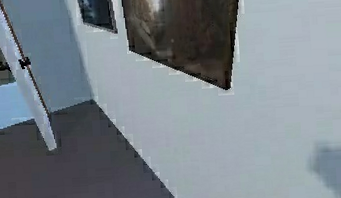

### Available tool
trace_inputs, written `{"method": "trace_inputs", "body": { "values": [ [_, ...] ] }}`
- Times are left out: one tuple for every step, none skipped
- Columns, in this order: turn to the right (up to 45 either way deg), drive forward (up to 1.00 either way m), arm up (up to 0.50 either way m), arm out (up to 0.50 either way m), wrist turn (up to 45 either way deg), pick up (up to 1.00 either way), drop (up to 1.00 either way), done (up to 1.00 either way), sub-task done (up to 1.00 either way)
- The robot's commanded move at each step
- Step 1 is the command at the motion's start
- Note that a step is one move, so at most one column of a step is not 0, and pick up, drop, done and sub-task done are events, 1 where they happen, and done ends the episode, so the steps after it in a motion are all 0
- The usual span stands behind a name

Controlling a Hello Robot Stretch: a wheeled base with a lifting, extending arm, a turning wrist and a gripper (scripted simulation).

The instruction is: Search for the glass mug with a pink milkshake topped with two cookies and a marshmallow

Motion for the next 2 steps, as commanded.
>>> {"method": "trace_inputs", "body": {
  "values": [
    [-21.0,0.00,0.00,0.00,0.0,0.00,0.00,0.00,0.00],
    [0.0,0.65,0.00,0.00,0.0,0.00,0.00,0.00,0.00]
  ]
}}
